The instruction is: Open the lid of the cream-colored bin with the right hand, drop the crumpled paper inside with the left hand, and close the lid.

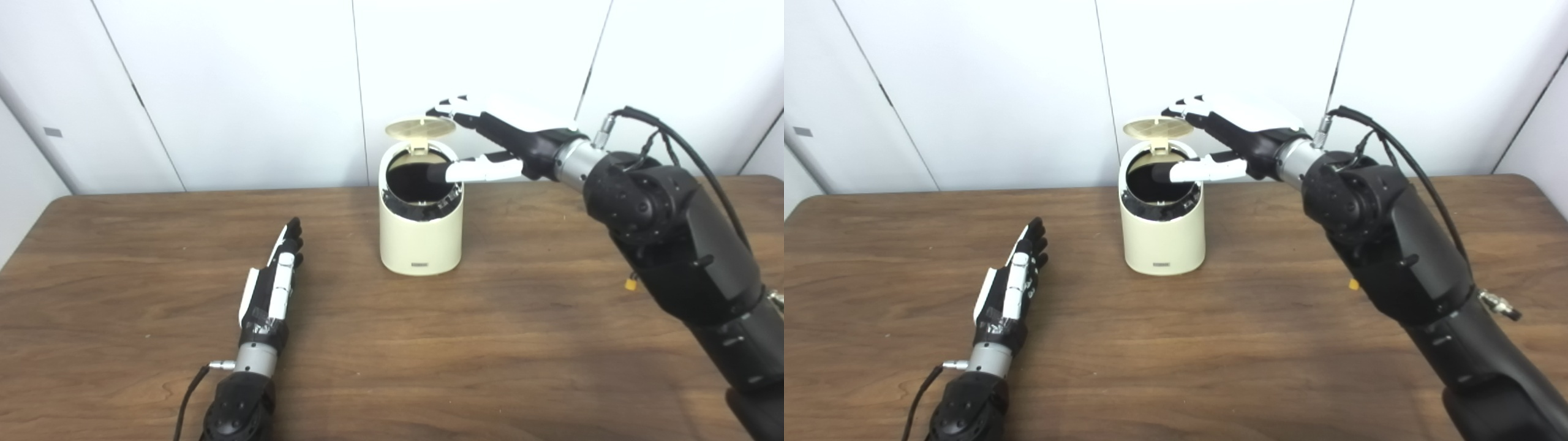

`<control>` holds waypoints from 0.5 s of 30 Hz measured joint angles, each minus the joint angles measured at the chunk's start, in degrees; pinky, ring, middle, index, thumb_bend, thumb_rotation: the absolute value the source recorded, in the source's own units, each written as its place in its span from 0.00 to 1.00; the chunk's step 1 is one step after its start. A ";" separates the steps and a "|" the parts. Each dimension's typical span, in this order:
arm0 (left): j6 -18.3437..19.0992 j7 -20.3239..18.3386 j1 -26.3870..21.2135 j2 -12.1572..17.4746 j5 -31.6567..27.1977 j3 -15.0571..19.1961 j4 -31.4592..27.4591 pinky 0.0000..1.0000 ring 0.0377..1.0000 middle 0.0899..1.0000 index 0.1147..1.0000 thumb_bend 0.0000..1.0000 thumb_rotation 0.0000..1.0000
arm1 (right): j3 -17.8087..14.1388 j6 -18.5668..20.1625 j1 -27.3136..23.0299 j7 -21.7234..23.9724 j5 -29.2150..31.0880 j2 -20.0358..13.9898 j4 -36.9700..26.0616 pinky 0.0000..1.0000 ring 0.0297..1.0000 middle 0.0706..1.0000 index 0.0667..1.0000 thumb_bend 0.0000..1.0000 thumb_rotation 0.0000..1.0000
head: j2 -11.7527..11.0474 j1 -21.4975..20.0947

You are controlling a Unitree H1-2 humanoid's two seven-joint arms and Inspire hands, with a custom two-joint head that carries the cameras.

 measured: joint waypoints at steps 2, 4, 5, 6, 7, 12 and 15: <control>0.00 0.07 0.00 0.00 0.16 -0.05 0.01 1.00 1.00 1.00 1.00 0.51 1.00 | -0.01 0.00 0.29 0.61 -0.34 -0.10 -0.95 1.00 1.00 0.95 0.89 0.67 1.00 | 0.09 0.00; 0.00 0.16 -0.05 -0.02 0.43 -0.07 0.05 1.00 1.00 1.00 1.00 0.51 1.00 | 0.00 -0.03 0.69 0.95 -0.62 -0.06 -1.49 0.99 1.00 0.95 0.88 0.66 1.00 | 0.17 -0.09; 0.00 0.20 -0.10 -0.03 0.48 -0.07 0.08 1.00 1.00 1.00 1.00 0.51 1.00 | 0.00 -0.03 0.85 1.16 -0.79 -0.06 -1.52 1.00 1.00 0.95 0.88 0.66 1.00 | 0.18 -0.09; 0.00 0.21 -0.13 -0.04 0.51 -0.07 0.12 1.00 1.00 1.00 1.00 0.51 1.00 | 0.00 -0.04 0.99 1.37 -0.86 -0.06 -1.53 1.00 1.00 0.95 0.88 0.66 1.00 | 0.18 -0.09; 0.00 0.23 -0.14 -0.04 0.58 -0.07 0.14 1.00 1.00 1.00 1.00 0.51 1.00 | 0.00 -0.06 1.11 1.52 -0.90 -0.06 -1.56 1.00 1.00 0.95 0.88 0.65 1.00 | 0.26 -0.09; 0.00 0.23 -0.17 -0.02 0.93 -0.23 0.15 1.00 1.00 1.00 1.00 0.52 1.00 | 0.01 -0.43 1.47 1.70 -1.05 -0.06 -1.61 0.98 1.00 0.93 0.88 0.64 1.00 | 0.26 0.00; 0.01 0.22 -0.17 -0.02 0.89 -0.22 0.15 1.00 1.00 1.00 1.00 0.51 1.00 | 0.05 -0.46 1.54 2.11 -1.44 -0.06 -1.61 0.97 1.00 0.93 0.89 0.66 1.00 | 0.35 0.00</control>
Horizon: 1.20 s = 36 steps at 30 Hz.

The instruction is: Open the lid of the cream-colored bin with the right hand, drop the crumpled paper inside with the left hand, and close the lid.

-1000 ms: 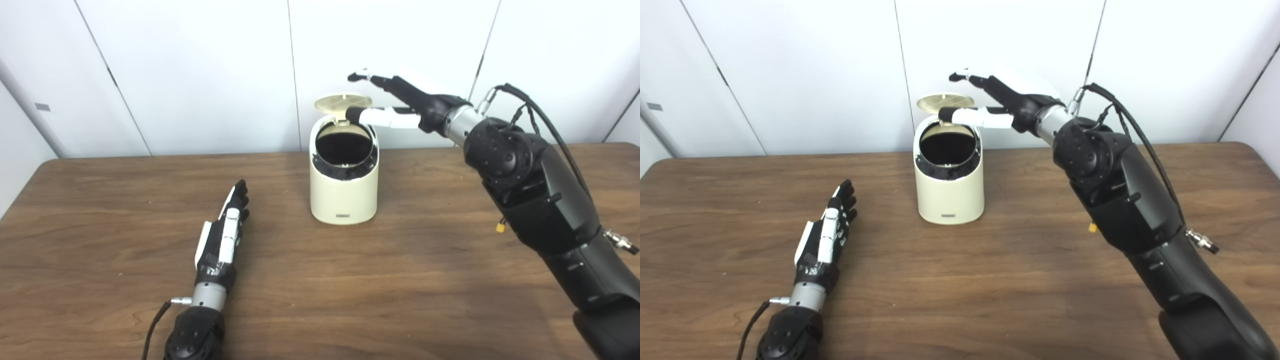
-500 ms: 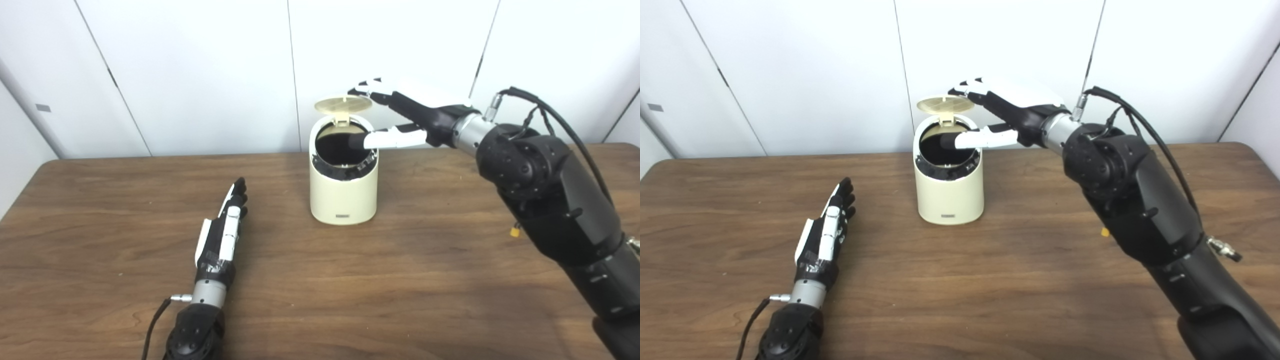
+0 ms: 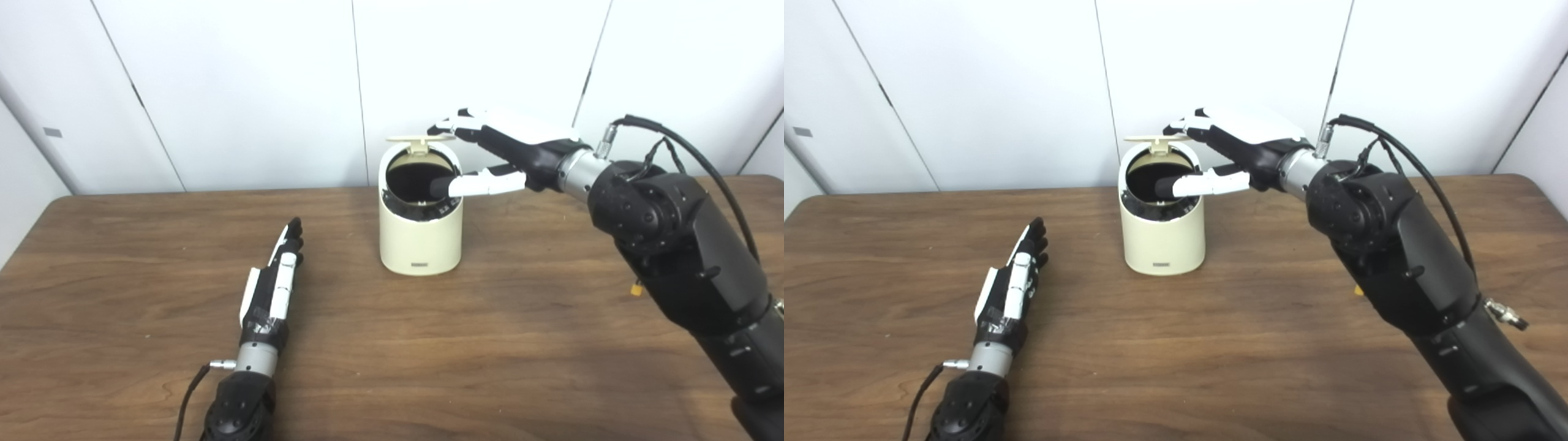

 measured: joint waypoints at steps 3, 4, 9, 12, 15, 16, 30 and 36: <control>0.00 -0.02 0.00 0.00 -0.01 0.00 0.00 1.00 1.00 1.00 1.00 0.51 1.00 | 0.02 -0.38 0.28 0.28 -0.18 0.00 0.00 0.99 1.00 0.92 0.89 0.66 1.00 | 0.26 0.26; 0.00 -0.01 -0.01 0.00 -0.02 0.02 0.00 1.00 1.00 1.00 1.00 0.51 1.00 | 0.02 -0.72 0.45 0.35 -0.18 0.00 0.01 1.00 1.00 0.92 0.89 0.66 1.00 | 0.26 0.26; 0.01 0.07 -0.04 -0.01 0.03 0.02 0.00 1.00 1.00 1.00 1.00 0.51 1.00 | 0.72 -1.95 1.01 0.88 -0.60 0.06 0.06 0.98 1.00 0.91 0.89 0.68 1.00 | 0.18 0.44; 0.01 0.21 -0.04 -0.01 0.18 -0.03 -0.01 1.00 1.00 1.00 1.00 0.51 1.00 | 1.98 -1.90 1.13 2.55 -1.68 0.12 0.05 0.98 1.00 0.90 0.88 0.70 1.00 | 0.35 0.70; 0.06 0.70 -0.05 -0.02 0.52 -0.16 -0.11 1.00 1.00 1.00 1.00 0.53 1.00 | 2.71 -1.96 1.63 3.18 -2.21 0.42 0.14 0.99 1.00 0.90 0.88 0.71 1.00 | 0.53 0.97; 0.11 0.78 -0.06 -0.02 0.60 -0.25 -0.12 1.00 1.00 1.00 1.00 0.53 1.00 | 2.90 -2.01 1.72 3.26 -2.39 0.47 0.28 0.99 1.00 0.89 0.87 0.71 1.00 | 0.61 1.14; 1.03 1.24 -0.04 -0.04 1.14 -0.56 -0.34 1.00 1.00 1.00 1.00 0.55 1.00 | 4.39 -4.44 1.92 3.98 -5.45 0.44 0.74 1.00 1.00 0.88 0.87 0.72 1.00 | 1.05 1.76; 1.08 1.25 -0.04 -0.07 1.12 -0.57 -0.35 1.00 1.00 1.00 1.00 0.54 1.00 | 4.83 -5.83 2.22 3.97 -7.65 0.45 0.72 1.00 1.00 0.87 0.87 0.72 1.00 | 1.41 1.76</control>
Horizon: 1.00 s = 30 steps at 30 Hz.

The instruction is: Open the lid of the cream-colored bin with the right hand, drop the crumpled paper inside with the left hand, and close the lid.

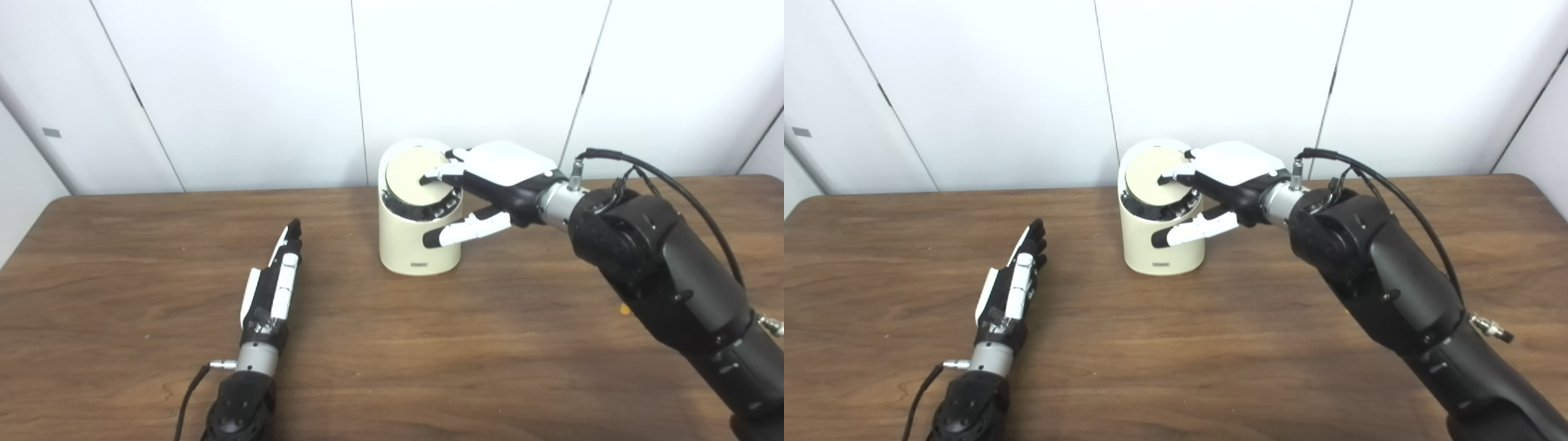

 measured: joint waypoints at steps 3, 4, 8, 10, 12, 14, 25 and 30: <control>0.23 0.01 0.00 -0.03 -0.02 0.00 -0.08 1.00 1.00 1.00 1.00 0.54 1.00 | 0.26 -0.48 0.03 0.20 -1.14 -0.01 -0.04 1.00 1.00 0.88 0.89 0.76 1.00 | 0.26 0.09; 0.26 0.00 0.01 -0.06 -0.03 0.01 -0.09 1.00 1.00 1.00 1.00 0.54 1.00 | 0.41 -0.47 0.02 0.56 -1.46 -0.02 -0.12 1.00 1.00 0.88 0.89 0.78 1.00 | 0.26 0.09; 0.29 0.02 0.02 -0.11 -0.04 -0.01 -0.10 1.00 1.00 1.00 1.00 0.53 1.00 | 0.78 -0.36 -0.43 2.25 -2.26 -0.03 -0.40 1.00 1.00 0.85 0.85 0.84 1.00 | 0.44 0.18; 0.48 0.04 0.03 -0.11 -0.03 -0.04 -0.16 1.00 1.00 1.00 1.00 0.54 1.00 | 1.17 -0.31 -0.85 3.12 -2.86 -0.04 -0.48 1.00 1.00 0.86 0.84 0.85 1.00 | 0.61 0.26; 0.60 0.14 0.12 -0.14 0.01 -0.13 -0.31 1.00 1.00 1.00 1.00 0.54 1.00 | 1.61 -0.29 -1.08 3.76 -3.62 -0.02 -0.61 1.00 1.00 0.86 0.82 0.83 1.00 | 0.70 0.35; 0.63 0.25 0.17 -0.14 0.02 -0.20 -0.38 1.00 1.00 1.00 1.00 0.54 1.00 | 1.86 -0.20 -1.20 4.23 -4.24 0.00 -0.74 1.00 1.00 0.87 0.82 0.81 1.00 | 0.70 0.35; 0.79 0.35 0.33 -0.37 -0.78 -0.11 -0.55 1.00 1.00 1.00 1.00 0.54 1.00 | 2.10 -0.10 -1.86 5.86 -5.18 0.02 -0.78 1.00 1.00 0.88 0.83 0.79 1.00 | 0.70 0.44; 0.90 0.35 0.37 -0.42 -1.05 -0.12 -0.61 1.00 1.00 1.00 1.00 0.53 1.00 | 2.10 0.12 -1.84 6.50 -5.36 0.12 -1.00 1.00 1.00 0.89 0.85 0.79 1.00 | 0.79 0.53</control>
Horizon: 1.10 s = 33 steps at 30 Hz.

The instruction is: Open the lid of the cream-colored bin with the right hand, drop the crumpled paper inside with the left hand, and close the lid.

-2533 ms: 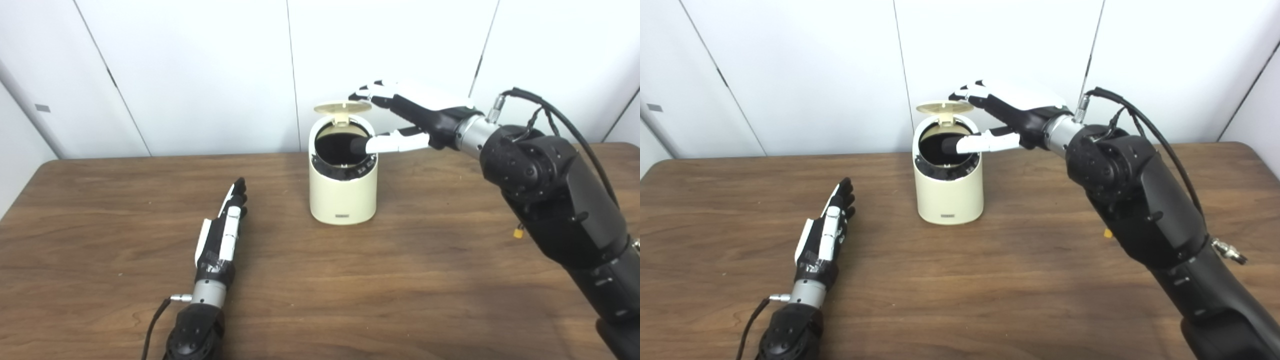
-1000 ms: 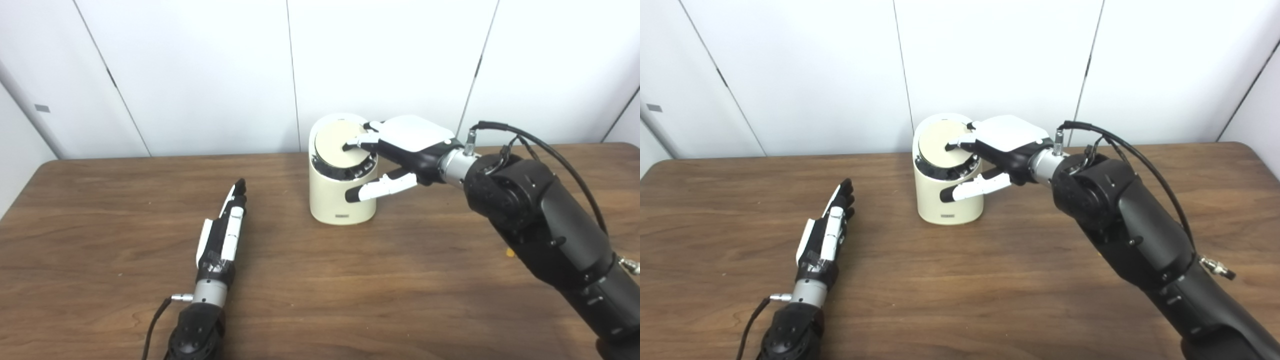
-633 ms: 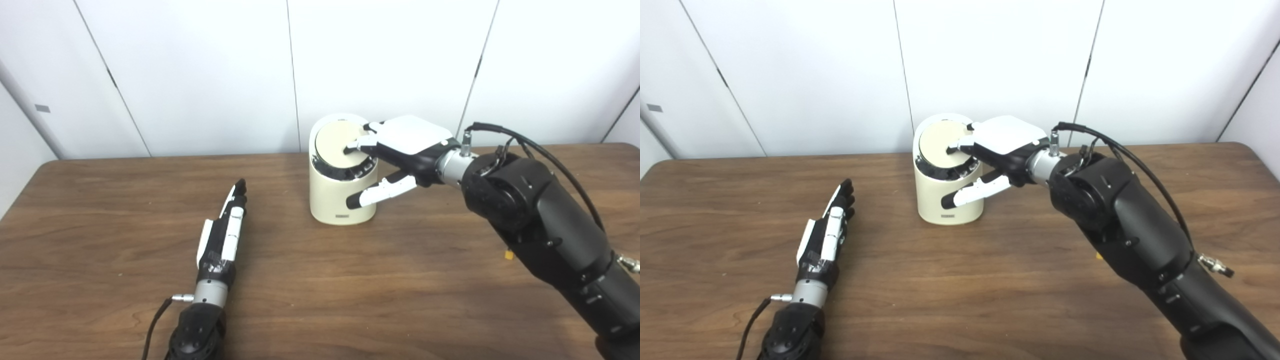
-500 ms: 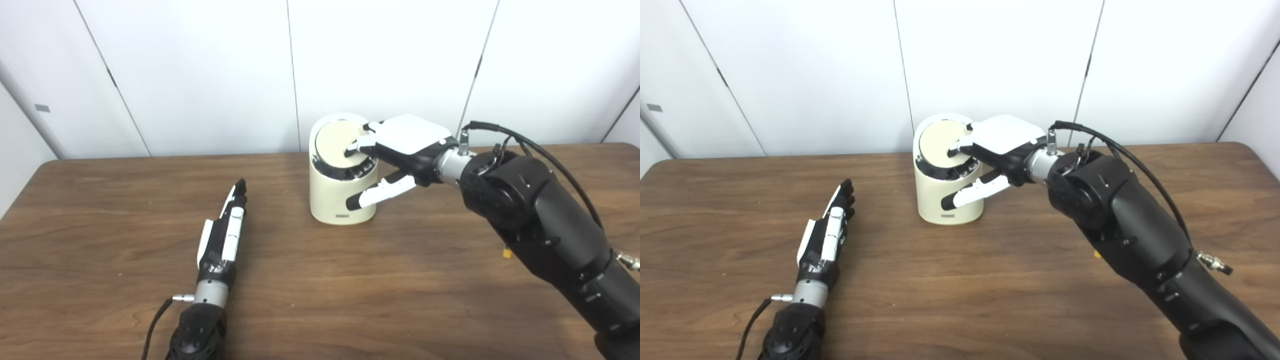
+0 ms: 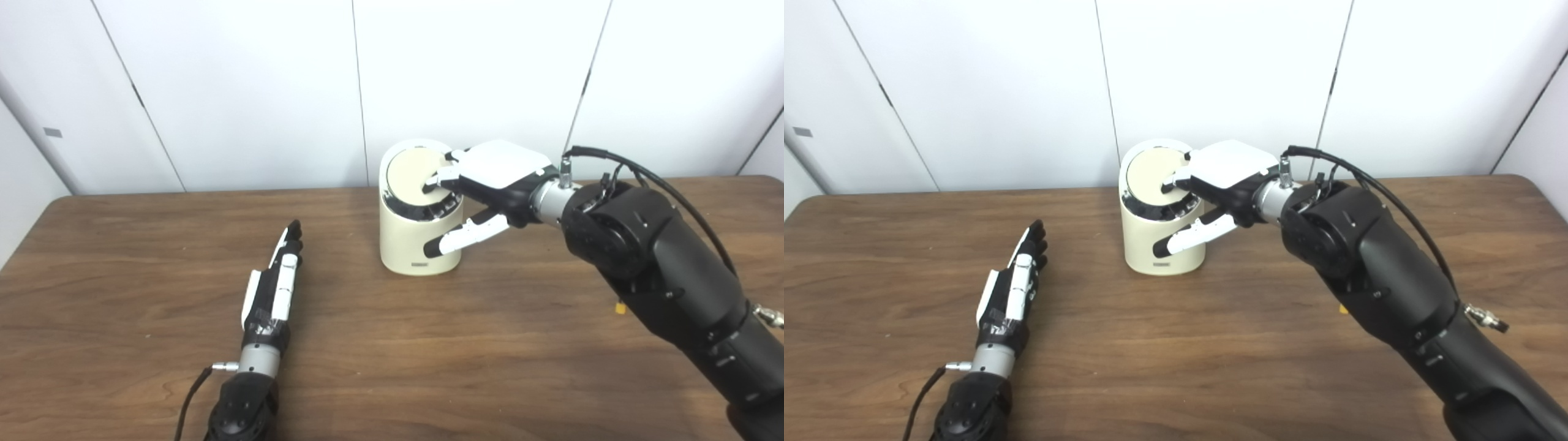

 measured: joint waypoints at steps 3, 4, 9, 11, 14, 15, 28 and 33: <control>0.18 0.10 0.23 -0.07 0.01 0.00 -0.33 1.00 1.00 1.00 1.00 0.54 1.00 | -0.09 0.02 0.05 0.36 -0.03 0.08 -0.11 1.00 1.00 0.89 0.86 0.80 1.00 | 0.00 0.09; 0.19 0.14 0.30 -0.07 0.05 -0.01 -0.43 1.00 1.00 1.00 1.00 0.54 1.00 | -0.27 0.01 0.10 0.36 0.09 0.08 -0.11 1.00 1.00 0.89 0.86 0.80 1.00 | 0.00 0.09; 0.04 0.19 0.33 -0.10 0.27 -0.12 -0.47 1.00 1.00 1.00 1.00 0.54 1.00 | -1.80 0.06 0.70 0.38 1.22 0.08 -0.63 1.00 1.00 0.90 0.89 0.78 1.00 | -0.09 0.00; 0.02 0.20 0.33 -0.09 0.34 -0.19 -0.48 1.00 1.00 1.00 1.00 0.54 1.00 | -2.63 0.32 1.30 0.42 1.64 0.13 -1.19 1.00 1.00 0.89 0.89 0.78 1.00 | -0.09 0.00; 0.06 0.26 0.33 -0.09 0.49 -0.24 -0.54 1.00 1.00 1.00 1.00 0.55 1.00 | -4.65 1.05 2.23 -0.03 2.63 0.46 -1.85 1.00 1.00 0.88 0.90 0.75 1.00 | -0.09 0.17; 0.09 0.27 0.34 -0.09 0.50 -0.24 -0.59 1.00 1.00 1.00 1.00 0.55 1.00 | -5.63 1.29 2.71 -0.36 2.98 0.74 -2.29 1.00 1.00 0.88 0.90 0.74 1.00 | -0.09 0.18; 0.31 0.12 0.47 0.07 0.16 -0.13 -0.87 1.00 1.00 1.00 1.00 0.56 1.00 | -17.36 -1.16 7.72 -16.72 11.67 4.07 -1.57 0.97 1.00 0.97 0.94 0.60 1.00 | -0.09 -0.35; 0.33 -0.03 0.43 0.18 -0.22 0.08 -0.86 1.00 1.00 1.00 1.00 0.57 1.00 | -20.47 2.57 11.59 -17.73 13.71 4.35 -2.06 0.98 1.00 0.99 0.95 0.61 1.00 | 0.09 -0.44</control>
